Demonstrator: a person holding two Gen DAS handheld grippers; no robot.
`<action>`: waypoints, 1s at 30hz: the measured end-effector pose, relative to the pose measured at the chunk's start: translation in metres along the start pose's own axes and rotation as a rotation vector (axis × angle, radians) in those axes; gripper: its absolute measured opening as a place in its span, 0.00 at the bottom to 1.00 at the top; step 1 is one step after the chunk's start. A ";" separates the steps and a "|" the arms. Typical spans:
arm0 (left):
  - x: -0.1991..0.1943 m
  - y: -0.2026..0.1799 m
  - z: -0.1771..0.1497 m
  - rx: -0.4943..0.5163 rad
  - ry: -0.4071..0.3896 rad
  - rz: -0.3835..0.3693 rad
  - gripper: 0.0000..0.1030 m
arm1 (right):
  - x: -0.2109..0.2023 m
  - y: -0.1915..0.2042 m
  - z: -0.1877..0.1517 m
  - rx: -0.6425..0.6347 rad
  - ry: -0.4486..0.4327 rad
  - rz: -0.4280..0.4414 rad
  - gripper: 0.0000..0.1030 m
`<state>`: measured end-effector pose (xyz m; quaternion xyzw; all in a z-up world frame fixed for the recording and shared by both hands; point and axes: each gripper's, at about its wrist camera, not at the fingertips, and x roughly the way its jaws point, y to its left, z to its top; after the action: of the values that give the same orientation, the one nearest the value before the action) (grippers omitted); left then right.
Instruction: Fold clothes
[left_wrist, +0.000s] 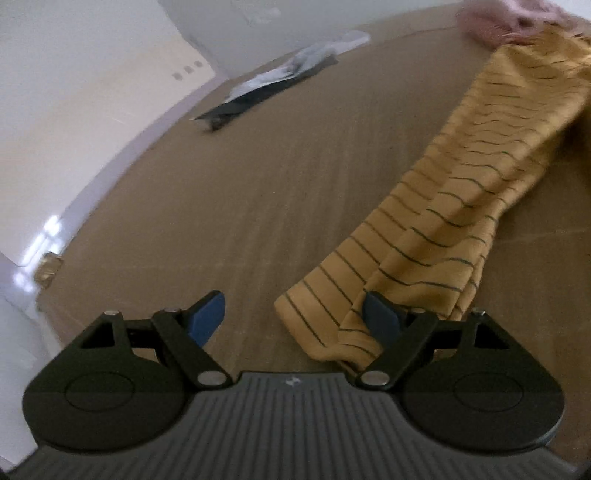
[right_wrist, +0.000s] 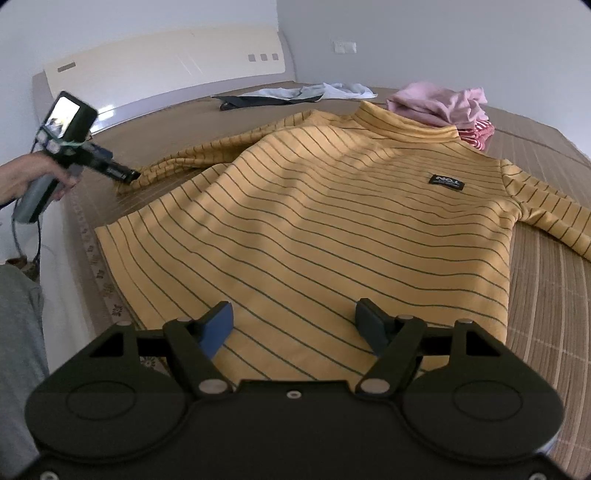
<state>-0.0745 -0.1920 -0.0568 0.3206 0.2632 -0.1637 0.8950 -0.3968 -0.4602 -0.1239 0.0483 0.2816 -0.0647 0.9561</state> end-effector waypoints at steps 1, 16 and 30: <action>0.007 0.006 0.005 -0.001 0.000 0.014 0.84 | 0.000 -0.001 0.000 0.000 0.000 0.001 0.73; 0.053 0.036 0.040 -0.059 -0.086 0.099 0.84 | 0.004 0.003 0.017 -0.016 0.063 -0.023 0.64; -0.007 0.022 0.053 -0.120 -0.161 -0.313 0.84 | 0.114 -0.069 0.211 0.205 0.015 -0.009 0.08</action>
<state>-0.0506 -0.2100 -0.0077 0.2077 0.2468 -0.3102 0.8943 -0.2002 -0.5661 -0.0135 0.1451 0.2811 -0.0970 0.9437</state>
